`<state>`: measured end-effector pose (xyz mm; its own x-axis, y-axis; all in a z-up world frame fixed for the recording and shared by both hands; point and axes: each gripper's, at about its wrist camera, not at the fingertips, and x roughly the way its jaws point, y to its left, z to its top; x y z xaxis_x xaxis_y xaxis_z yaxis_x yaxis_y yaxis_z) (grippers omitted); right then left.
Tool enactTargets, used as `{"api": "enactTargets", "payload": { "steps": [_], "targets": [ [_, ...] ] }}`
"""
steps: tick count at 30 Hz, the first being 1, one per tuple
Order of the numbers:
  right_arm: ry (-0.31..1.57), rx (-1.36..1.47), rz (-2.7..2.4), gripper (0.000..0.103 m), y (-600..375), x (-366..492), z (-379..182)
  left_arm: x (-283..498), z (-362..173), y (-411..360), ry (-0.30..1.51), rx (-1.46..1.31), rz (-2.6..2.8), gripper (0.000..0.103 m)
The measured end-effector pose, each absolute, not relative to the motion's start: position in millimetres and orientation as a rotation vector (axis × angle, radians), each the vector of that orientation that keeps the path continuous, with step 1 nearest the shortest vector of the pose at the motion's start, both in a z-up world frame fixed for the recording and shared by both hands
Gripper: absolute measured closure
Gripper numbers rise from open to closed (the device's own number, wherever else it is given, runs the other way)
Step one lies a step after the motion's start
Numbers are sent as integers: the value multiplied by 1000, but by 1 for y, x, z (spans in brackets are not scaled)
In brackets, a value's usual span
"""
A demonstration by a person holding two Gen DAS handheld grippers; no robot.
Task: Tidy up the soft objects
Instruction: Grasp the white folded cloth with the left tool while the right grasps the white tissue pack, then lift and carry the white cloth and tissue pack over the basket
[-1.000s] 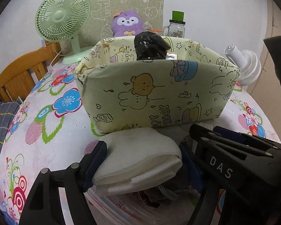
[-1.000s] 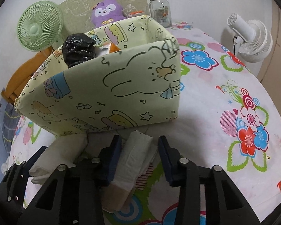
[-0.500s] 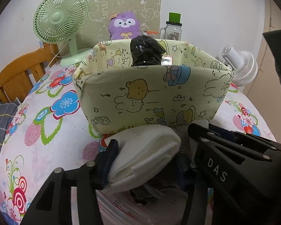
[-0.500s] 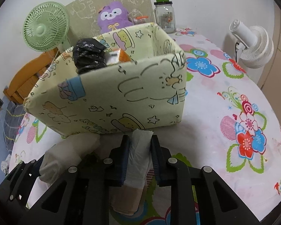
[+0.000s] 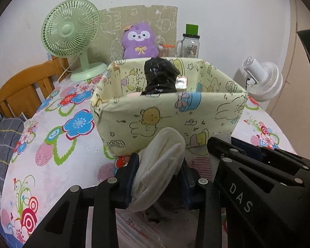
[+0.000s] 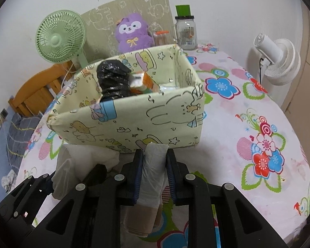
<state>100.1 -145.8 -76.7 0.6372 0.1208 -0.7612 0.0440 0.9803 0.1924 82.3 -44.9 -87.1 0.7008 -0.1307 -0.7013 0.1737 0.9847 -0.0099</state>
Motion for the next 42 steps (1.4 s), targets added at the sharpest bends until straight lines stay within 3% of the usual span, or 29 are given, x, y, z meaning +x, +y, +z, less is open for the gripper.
{"api": "enactTargets", "payload": {
  "steps": [17,42],
  "targets": [
    [798,186,64,78,-143,85,-36,67,-53,-46,684,70,-157,76],
    [677,164,68,78,-143,65,25,49,2,-45,585,40,-168,79]
  ]
}}
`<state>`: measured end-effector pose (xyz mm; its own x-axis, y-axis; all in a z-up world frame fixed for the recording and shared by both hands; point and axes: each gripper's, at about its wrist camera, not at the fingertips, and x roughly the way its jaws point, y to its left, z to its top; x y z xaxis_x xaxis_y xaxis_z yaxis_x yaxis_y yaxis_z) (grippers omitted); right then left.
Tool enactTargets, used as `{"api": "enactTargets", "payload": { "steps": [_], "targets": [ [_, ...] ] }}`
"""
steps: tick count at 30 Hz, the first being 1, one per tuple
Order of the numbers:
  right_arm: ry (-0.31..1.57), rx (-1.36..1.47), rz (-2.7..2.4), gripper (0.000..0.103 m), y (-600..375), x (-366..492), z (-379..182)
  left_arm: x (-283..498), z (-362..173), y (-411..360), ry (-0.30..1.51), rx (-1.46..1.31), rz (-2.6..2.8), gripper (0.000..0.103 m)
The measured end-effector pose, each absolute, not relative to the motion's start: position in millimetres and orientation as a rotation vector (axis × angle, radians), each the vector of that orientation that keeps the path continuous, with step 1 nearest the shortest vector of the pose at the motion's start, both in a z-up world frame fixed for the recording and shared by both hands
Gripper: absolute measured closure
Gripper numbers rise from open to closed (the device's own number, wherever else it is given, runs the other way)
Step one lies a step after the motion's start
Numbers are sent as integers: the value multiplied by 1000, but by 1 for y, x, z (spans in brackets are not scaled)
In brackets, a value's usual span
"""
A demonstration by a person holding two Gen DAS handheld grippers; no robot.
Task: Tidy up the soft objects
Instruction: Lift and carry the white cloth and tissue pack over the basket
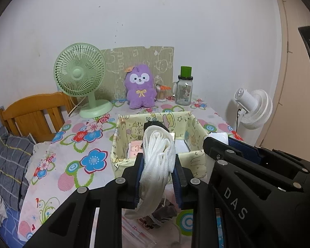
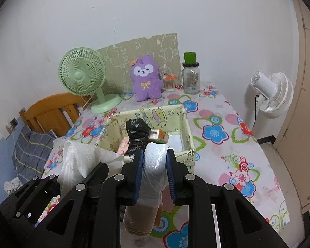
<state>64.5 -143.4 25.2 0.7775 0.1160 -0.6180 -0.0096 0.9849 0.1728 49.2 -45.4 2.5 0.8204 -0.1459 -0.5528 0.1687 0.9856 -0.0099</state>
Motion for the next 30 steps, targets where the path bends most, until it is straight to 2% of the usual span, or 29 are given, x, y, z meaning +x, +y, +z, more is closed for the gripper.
{"api": "enactTargets", "payload": {
  "steps": [30],
  "targets": [
    [632,153,80,78,-143,81,52,60,29,-44,550,27,-177,79]
  ]
}}
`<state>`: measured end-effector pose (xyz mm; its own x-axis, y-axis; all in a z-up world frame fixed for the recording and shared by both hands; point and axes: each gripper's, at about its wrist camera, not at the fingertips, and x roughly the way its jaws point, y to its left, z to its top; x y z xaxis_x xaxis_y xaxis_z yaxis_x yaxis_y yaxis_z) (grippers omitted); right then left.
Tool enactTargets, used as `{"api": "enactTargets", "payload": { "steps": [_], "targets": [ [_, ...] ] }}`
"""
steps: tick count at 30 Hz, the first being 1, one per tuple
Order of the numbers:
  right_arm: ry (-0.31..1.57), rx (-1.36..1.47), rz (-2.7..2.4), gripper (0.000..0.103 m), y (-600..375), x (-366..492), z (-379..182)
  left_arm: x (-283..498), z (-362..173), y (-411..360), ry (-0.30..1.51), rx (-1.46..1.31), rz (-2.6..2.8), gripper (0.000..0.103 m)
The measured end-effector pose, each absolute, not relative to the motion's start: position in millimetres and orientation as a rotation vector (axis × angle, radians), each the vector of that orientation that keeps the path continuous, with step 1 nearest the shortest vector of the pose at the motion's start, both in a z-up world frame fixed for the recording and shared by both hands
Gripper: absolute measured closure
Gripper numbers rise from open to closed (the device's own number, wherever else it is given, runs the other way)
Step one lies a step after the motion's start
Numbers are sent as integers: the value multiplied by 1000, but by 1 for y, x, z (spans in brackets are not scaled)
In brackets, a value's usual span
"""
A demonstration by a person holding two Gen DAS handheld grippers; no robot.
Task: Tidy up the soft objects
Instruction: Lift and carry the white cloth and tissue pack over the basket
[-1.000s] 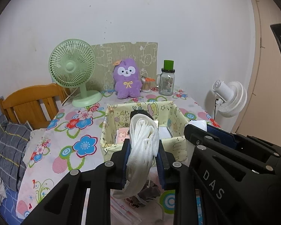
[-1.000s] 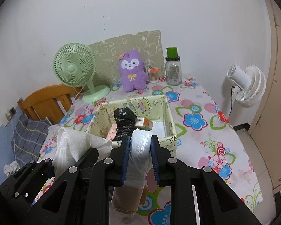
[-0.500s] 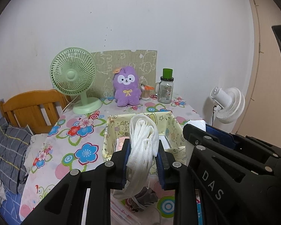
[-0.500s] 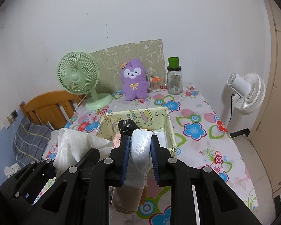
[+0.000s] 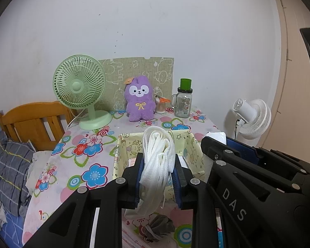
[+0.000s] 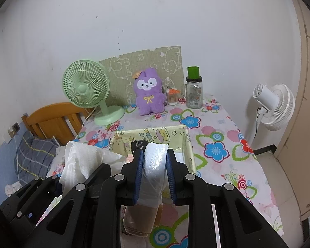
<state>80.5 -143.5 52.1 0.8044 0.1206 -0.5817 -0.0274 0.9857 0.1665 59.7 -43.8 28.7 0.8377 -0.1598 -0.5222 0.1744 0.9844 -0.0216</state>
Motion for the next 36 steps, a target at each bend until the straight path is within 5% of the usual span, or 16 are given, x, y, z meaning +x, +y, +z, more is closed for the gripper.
{"api": "enactTargets", "payload": {
  "steps": [36],
  "targets": [
    [672,140,89,78,-143,156,38,141,17,-38,599,12,-160,79]
  ]
}}
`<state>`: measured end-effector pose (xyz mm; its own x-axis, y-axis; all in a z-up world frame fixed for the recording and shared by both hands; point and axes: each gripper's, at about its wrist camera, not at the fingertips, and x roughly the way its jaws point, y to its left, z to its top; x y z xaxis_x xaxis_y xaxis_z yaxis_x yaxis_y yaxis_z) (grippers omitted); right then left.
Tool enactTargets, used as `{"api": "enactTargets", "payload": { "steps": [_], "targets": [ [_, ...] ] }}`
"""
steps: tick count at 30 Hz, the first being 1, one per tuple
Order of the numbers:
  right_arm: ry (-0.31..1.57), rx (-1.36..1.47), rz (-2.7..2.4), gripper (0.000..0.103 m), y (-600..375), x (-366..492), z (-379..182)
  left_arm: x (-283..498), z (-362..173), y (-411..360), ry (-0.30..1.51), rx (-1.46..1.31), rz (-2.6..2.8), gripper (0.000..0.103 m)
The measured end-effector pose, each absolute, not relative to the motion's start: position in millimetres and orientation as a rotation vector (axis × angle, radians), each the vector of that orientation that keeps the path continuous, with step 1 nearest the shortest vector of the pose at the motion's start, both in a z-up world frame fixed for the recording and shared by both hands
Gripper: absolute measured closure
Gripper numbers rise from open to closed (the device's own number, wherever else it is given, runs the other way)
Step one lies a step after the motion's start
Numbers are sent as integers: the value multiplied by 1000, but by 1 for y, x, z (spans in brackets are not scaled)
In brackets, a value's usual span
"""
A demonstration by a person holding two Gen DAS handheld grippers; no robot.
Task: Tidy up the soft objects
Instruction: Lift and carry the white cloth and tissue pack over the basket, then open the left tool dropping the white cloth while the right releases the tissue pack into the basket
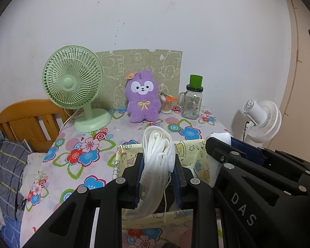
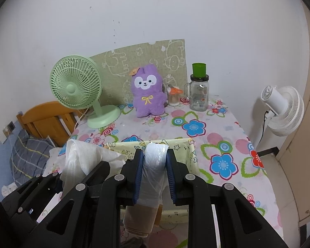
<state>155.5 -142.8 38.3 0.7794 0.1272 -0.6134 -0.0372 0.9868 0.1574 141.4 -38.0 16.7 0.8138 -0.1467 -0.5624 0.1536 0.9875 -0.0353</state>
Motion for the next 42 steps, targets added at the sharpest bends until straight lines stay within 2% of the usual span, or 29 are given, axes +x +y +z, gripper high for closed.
{"api": "enactTargets", "payload": {
  "steps": [19,21,25,28,30,36,42],
  "targets": [
    [712,130,104,78,-141,187,22,175,0,-37,641,15,-123,76],
    [715,128,106,78,-141,189,20,178,-3,-37,650,15,-120,70],
    [725,129,108,78,-140,193,17,181,-8,-38,669,25,-115,65],
    [728,125,108,78,-139,195,15,183,-13,-37,684,32,-108,55],
    [733,125,111,78,-138,197,12,183,-15,-36,687,38,-98,44],
    [742,109,119,78,-134,202,7,184,-20,-32,698,54,-74,28],
    [762,111,132,78,-131,207,-1,185,-28,-27,719,68,-61,24]
  ]
}}
